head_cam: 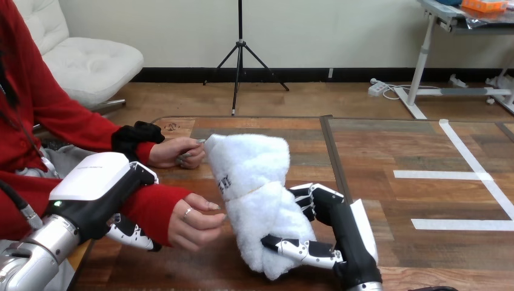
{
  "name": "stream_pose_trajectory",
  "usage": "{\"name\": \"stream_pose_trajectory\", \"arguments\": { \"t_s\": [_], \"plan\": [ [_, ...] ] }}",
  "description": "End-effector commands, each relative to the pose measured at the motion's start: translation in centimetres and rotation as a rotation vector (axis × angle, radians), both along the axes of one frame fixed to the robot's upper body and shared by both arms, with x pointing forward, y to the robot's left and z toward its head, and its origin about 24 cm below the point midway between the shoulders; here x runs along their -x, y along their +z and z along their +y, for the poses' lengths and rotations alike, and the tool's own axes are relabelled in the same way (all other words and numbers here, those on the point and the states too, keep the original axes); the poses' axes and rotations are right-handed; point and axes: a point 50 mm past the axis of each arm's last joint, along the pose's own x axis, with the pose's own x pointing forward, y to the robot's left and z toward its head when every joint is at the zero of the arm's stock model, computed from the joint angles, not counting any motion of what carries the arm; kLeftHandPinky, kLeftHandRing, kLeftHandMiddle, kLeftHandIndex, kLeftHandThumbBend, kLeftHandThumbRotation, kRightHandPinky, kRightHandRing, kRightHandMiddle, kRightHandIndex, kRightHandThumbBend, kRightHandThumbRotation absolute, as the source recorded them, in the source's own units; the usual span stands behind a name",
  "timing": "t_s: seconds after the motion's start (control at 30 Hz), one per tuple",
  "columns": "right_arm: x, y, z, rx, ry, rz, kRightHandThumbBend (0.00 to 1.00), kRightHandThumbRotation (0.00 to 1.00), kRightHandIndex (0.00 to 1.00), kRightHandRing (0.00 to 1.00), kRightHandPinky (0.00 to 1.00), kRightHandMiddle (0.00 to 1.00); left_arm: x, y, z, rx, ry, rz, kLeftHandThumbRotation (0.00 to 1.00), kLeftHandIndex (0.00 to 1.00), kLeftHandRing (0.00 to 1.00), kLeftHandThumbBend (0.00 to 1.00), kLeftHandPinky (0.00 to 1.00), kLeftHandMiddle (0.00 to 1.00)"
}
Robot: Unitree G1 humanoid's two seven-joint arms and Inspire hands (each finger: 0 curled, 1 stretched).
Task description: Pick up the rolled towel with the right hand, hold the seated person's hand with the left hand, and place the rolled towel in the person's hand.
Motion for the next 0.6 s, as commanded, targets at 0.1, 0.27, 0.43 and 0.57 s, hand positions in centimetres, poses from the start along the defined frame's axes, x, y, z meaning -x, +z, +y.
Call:
{"name": "stream_pose_trajectory", "arguments": {
  "t_s": [0.1, 0.27, 0.43, 0.57],
  "plan": [
    [-3.9, 3.6, 1.2, 0.047, 0.030, -0.179, 0.78, 0.06, 0.54, 0.41, 0.35, 0.50, -1.2, 7.0, -3.3, 0.106, -0.150, -0.294, 0.00, 0.35, 0.29, 0.89, 0.24, 0.34],
    [-4.0, 3.5, 1.3, 0.089, 0.030, -0.173, 0.78, 0.07, 0.53, 0.40, 0.35, 0.50, -1.2, 7.5, -3.5, 0.113, -0.160, -0.303, 0.00, 0.35, 0.29, 0.90, 0.25, 0.34],
    [-4.1, 3.3, 1.4, 0.119, 0.030, -0.167, 0.78, 0.07, 0.53, 0.41, 0.35, 0.50, -1.1, 7.7, -3.6, 0.116, -0.166, -0.310, 0.00, 0.35, 0.29, 0.91, 0.24, 0.34],
    [-4.3, 3.2, 1.6, 0.152, 0.037, -0.153, 0.77, 0.06, 0.53, 0.41, 0.36, 0.50, -1.1, 8.0, -3.9, 0.115, -0.178, -0.319, 0.00, 0.35, 0.29, 0.91, 0.24, 0.34]
  ]
}}
